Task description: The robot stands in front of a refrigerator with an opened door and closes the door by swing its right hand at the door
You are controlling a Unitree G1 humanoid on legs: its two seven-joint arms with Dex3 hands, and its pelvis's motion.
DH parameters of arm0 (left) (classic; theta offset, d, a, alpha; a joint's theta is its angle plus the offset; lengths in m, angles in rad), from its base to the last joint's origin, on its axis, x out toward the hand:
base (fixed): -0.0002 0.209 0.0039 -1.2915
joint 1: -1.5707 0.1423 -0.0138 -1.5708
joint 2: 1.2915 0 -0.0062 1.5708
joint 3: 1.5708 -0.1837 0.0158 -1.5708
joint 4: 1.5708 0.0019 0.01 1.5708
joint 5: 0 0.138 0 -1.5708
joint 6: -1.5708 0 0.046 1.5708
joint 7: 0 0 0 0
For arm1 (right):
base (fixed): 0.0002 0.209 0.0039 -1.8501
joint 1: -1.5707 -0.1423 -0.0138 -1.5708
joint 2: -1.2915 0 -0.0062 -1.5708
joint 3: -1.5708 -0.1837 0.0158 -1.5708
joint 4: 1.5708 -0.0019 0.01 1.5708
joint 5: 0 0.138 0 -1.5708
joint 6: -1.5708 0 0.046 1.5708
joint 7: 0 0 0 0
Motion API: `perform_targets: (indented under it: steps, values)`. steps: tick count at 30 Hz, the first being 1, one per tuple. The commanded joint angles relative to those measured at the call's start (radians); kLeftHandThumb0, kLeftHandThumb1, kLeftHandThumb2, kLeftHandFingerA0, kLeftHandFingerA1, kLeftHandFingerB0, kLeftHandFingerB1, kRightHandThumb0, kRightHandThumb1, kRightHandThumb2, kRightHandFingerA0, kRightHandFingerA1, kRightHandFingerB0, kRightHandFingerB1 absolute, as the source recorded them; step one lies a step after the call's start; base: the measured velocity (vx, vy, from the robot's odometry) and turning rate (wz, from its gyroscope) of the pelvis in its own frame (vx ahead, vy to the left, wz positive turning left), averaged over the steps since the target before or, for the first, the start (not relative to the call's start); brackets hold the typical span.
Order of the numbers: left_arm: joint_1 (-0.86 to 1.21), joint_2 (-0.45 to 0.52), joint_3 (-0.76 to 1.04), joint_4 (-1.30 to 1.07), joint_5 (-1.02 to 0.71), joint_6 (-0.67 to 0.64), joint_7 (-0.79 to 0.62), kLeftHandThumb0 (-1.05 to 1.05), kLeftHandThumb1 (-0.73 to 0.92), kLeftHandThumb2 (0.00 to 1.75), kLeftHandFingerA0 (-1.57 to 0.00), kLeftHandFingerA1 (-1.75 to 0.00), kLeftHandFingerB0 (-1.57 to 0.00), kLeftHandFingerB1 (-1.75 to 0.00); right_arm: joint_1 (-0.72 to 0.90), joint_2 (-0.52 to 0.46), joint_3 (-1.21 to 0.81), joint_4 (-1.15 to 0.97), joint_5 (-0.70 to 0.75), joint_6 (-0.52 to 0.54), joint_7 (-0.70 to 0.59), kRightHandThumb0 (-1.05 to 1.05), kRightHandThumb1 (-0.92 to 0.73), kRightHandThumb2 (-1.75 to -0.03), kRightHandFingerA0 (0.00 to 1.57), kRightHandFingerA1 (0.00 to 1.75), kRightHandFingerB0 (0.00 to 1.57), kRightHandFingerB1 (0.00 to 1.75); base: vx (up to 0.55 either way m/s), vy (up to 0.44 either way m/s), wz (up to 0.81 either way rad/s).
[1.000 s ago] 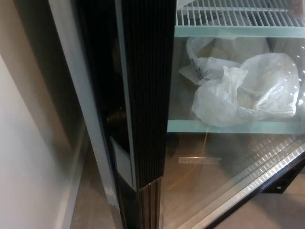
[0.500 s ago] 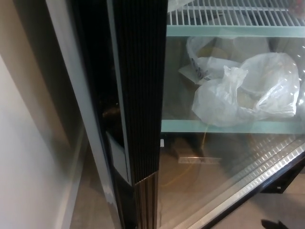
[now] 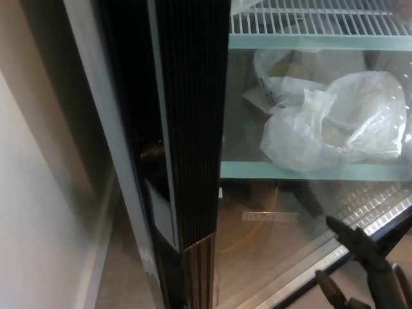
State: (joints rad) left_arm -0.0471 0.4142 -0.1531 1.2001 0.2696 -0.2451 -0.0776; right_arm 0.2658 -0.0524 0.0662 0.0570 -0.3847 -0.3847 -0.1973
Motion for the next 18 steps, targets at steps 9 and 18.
perform_targets:
  steps: [9, 18]
  values:
    - [0.032, 0.016, 0.022, 0.020, -0.014, -0.038, 0.018, -0.50, 0.63, 0.94, -0.39, -0.53, -0.30, -0.47, -0.398, 0.140, -0.094, -0.925, -0.329, -0.205, -0.156, -0.56, -0.84, -0.67, 0.51, 1.45, 0.41, 0.72, 0.00, 0.000, 0.00]
    - [0.019, 0.013, 0.020, 0.018, -0.009, -0.038, 0.018, -0.48, 0.62, 0.94, -0.41, -0.54, -0.32, -0.49, -0.553, 0.002, 0.025, -0.539, -0.809, 0.031, -0.323, -0.32, -0.61, -1.13, 0.00, 0.50, 0.00, 0.47, 0.00, 0.000, 0.00]
